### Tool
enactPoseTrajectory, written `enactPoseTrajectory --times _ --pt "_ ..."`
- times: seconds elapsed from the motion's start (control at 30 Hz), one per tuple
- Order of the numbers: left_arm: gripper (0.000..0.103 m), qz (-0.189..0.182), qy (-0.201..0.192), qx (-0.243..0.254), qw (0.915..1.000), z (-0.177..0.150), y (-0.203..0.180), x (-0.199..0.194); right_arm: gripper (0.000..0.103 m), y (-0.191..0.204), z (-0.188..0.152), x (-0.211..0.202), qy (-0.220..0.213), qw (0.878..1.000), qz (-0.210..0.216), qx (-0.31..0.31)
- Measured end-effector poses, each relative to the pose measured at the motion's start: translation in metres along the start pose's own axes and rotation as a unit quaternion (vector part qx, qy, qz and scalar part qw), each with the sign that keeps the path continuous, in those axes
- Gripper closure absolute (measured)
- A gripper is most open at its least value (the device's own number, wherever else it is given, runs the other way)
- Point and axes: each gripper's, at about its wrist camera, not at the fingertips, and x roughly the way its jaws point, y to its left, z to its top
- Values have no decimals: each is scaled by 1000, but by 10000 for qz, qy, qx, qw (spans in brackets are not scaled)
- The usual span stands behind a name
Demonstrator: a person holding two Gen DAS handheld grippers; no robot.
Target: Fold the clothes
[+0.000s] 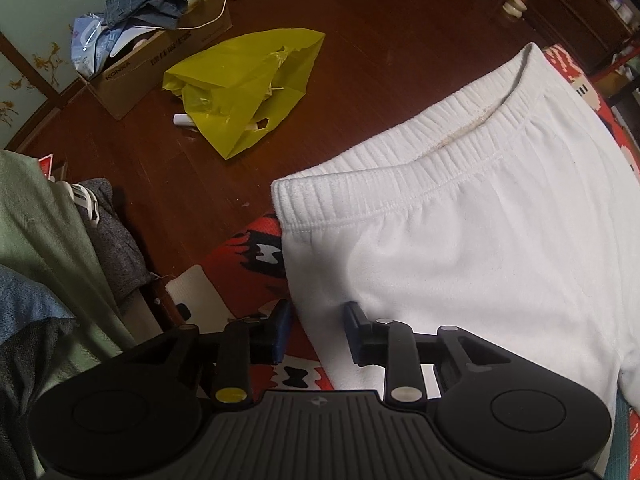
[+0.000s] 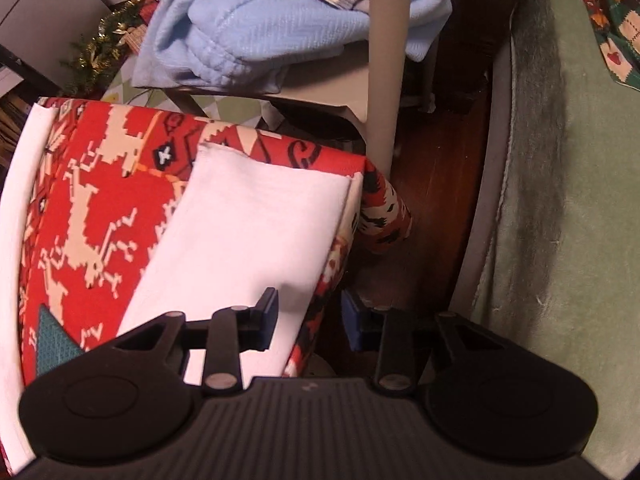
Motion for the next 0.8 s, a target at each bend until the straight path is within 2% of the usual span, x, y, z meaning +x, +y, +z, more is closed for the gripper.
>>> enactPoseTrajectory --times 0.07,0.13,0.2,0.33,0.63,0.8 --pt "100 23 -21 63 10000 2 -4 0 83 0 3 7 66 10000 -12 25" --pt "100 111 -18 162 9998 3 -9 0 88 4 3 8 39 10000 -53 -67" --pt "101 259 7 293 9992 4 -15 -1 102 9 4 10 12 9998 -93 -158" --pt "101 414 -59 452 9981 3 -12 -16 103 18 4 6 -67 9993 -200 -317" --pt "101 253 -69 640 9976 8 6 -54 103 15 13 -30 -217 9982 -347 -432" --pt "101 289 -24 674 9973 4 12 -43 103 14 17 -44 -290 9969 -454 -576"
